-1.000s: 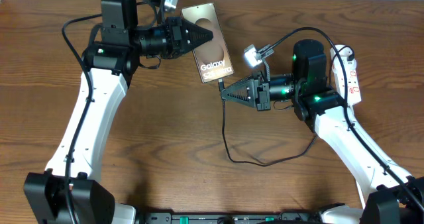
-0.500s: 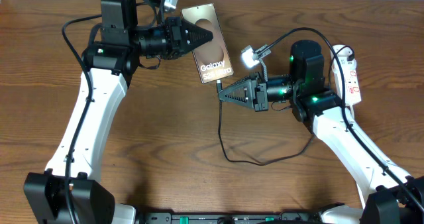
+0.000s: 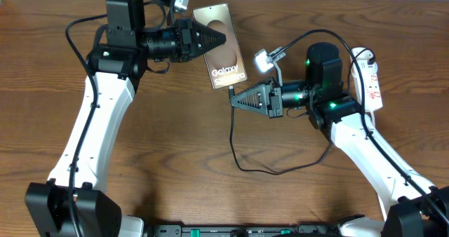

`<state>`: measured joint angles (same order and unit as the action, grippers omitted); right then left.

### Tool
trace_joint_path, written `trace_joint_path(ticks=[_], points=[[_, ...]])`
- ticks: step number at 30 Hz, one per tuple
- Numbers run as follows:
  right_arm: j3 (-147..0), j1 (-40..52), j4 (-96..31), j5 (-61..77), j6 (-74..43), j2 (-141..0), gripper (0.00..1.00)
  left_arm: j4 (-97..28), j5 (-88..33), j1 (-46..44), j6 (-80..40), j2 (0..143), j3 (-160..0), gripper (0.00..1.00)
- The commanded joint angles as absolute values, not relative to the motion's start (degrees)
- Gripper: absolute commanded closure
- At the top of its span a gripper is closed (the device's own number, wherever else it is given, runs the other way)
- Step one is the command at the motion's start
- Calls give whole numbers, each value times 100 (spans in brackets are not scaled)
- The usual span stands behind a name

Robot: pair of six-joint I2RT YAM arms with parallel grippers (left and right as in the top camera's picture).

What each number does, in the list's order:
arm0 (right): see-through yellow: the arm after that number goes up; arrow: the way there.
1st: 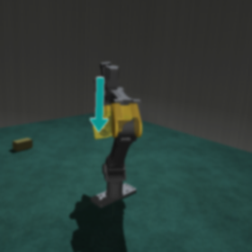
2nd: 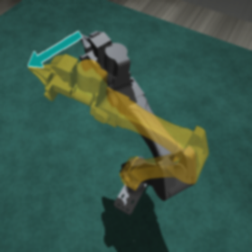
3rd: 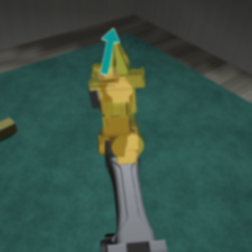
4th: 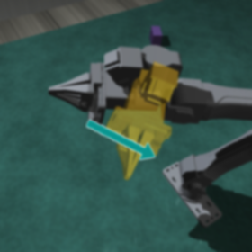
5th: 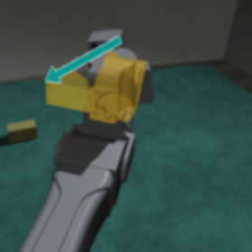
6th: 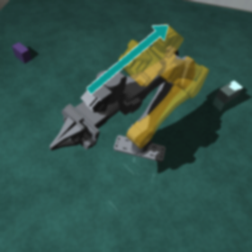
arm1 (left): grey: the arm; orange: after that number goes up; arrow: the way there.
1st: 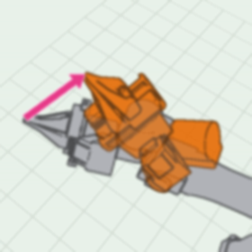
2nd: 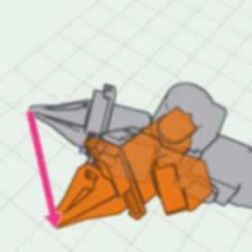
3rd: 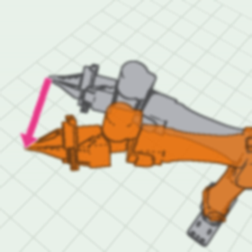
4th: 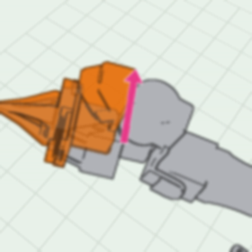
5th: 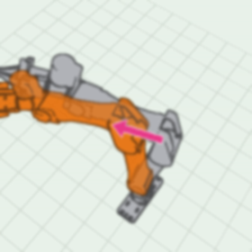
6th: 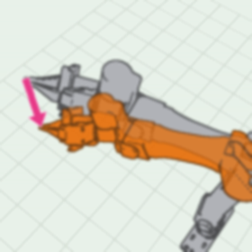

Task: Plug charger to phone and switch on socket

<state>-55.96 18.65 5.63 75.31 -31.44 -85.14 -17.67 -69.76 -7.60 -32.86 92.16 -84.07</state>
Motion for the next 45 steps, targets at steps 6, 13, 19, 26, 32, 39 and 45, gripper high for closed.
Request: trace_joint_path(ticks=[6,13,19,26,32,39,45], points=[[-5621,1828,607,7358,-3238,-8552,99,-1767,-7612,-786,-2993,9139,-8497,93],[-5621,1831,716,7358,-3277,-8552,99,-1769,-7815,-786,-2801,9139,-8497,93],[-5621,1831,762,7345,-3387,-8552,99,-1769,-7828,-786,-2777,9139,-8497,93],[-5621,1831,969,7363,-3533,-8552,99,-1769,-7828,-786,-2742,9139,-8497,93],[-5621,1831,1011,7360,-3330,-8552,99,-1767,-7828,-786,-2742,9139,-8497,93],[-5621,1833,1009,7360,-3009,-8552,99,-1767,-7826,-786,-2742,9139,-8497,93],[-5621,1831,1059,7306,-2980,-8552,99,-1767,-7828,-786,-2742,9139,-8497,92]])
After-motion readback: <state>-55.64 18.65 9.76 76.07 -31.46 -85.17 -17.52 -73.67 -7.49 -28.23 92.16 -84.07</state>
